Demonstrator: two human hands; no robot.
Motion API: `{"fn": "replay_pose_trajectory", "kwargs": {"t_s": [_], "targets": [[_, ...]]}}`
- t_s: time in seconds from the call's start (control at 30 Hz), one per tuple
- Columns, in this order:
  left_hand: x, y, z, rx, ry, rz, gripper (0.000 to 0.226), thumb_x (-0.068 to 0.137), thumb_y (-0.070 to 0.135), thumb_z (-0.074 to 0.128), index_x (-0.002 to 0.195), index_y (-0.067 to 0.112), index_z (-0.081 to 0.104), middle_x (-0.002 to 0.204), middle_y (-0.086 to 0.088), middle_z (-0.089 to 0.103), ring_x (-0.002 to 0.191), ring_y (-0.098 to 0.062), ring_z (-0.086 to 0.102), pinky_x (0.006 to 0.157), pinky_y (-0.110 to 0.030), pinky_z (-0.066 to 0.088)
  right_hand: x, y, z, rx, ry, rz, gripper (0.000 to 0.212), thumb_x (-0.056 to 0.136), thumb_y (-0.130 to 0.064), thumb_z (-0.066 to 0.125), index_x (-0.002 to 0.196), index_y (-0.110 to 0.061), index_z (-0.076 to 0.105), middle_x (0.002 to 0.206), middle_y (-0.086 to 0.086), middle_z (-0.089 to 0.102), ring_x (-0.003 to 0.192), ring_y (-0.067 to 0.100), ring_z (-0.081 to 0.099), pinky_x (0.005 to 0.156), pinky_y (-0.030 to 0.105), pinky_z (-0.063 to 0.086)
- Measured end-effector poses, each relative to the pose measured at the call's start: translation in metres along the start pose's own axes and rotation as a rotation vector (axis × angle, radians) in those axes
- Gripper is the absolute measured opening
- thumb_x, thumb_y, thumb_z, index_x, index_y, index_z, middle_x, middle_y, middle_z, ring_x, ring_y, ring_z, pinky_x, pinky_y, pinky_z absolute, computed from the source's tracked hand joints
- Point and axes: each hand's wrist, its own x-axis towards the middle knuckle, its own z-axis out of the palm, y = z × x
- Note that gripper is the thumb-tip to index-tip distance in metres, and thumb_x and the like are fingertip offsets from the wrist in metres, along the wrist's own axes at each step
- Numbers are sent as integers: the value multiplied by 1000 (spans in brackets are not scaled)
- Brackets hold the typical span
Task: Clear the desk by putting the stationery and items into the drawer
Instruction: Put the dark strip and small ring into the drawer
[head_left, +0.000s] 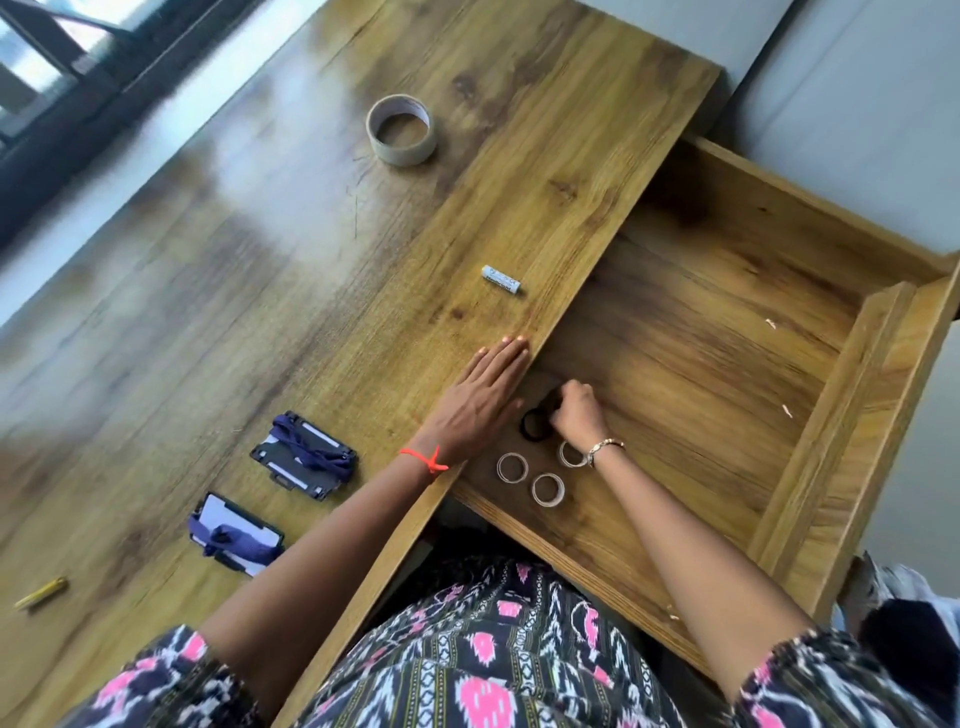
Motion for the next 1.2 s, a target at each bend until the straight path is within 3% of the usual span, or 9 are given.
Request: {"fn": "replay_pose_trajectory", "kwargs": {"t_s": [0.17,0.23,0.37,0.5,0.63,0.73,0.83,1.03,1.2], "targets": [[0,-2,-1,-39,26,10,60,95,40,20,146,7,24,155,-6,18,145,-17,7,119,-33,4,9,-2,-19,14,-57,-9,16,73,-6,64,84,5,67,86,22,69,87,29,66,68,31,45],[0,-1,-6,-129,46,5,56,96,37,24,142,6,32,153,-7,26,144,-18,14,118,-31,7,10,-7,-38,87,60,-4,13,74,-11,63,79,-2,70,73,14,66,76,24,62,63,28,42],[-5,-7,-19,-252,147,-57,42,98,21,39,135,1,42,142,-13,42,133,-25,38,113,-33,29,7,-36,-80,291,442,14,13,73,-20,57,70,-13,69,76,10,70,77,28,64,65,32,48],[-13,-22,-33,-201,271,-125,36,91,6,49,126,-3,49,131,-18,49,124,-31,46,107,-34,35,5,-79,-104,348,563,-140,16,77,-15,54,65,-8,61,64,7,61,69,22,56,57,24,34],[-22,-44,-47,-143,298,-247,42,89,9,53,130,0,44,137,-16,43,130,-30,39,111,-38,31,15,-114,-98,238,461,-327,16,79,-14,53,64,-12,56,63,4,54,70,23,52,57,25,35],[-26,-60,-52,-109,214,-400,60,91,23,52,142,5,27,152,-13,23,143,-28,15,119,-42,11,28,-131,-88,116,353,-396,11,77,-13,58,81,-8,67,76,7,59,78,25,57,68,31,46],[-30,-71,-55,-117,110,-522,71,92,38,49,147,8,15,157,-7,5,145,-24,-3,117,-42,-2,38,-142,-76,-19,261,-410,24,78,-15,65,100,-4,67,92,13,65,91,27,59,79,32,47],[-35,-80,-54,-148,53,-501,76,91,46,46,148,10,10,158,-5,0,145,-22,-8,116,-42,-5,46,-155,-64,-193,237,-445,20,80,0,58,97,4,68,102,23,67,100,35,60,81,35,48],[-35,-82,-62,-201,40,-499,71,91,36,52,147,9,16,158,-5,3,145,-22,-3,116,-41,-3,45,-165,-63,-298,240,-446,19,78,3,57,93,7,67,99,24,67,97,37,61,81,37,50]]}}
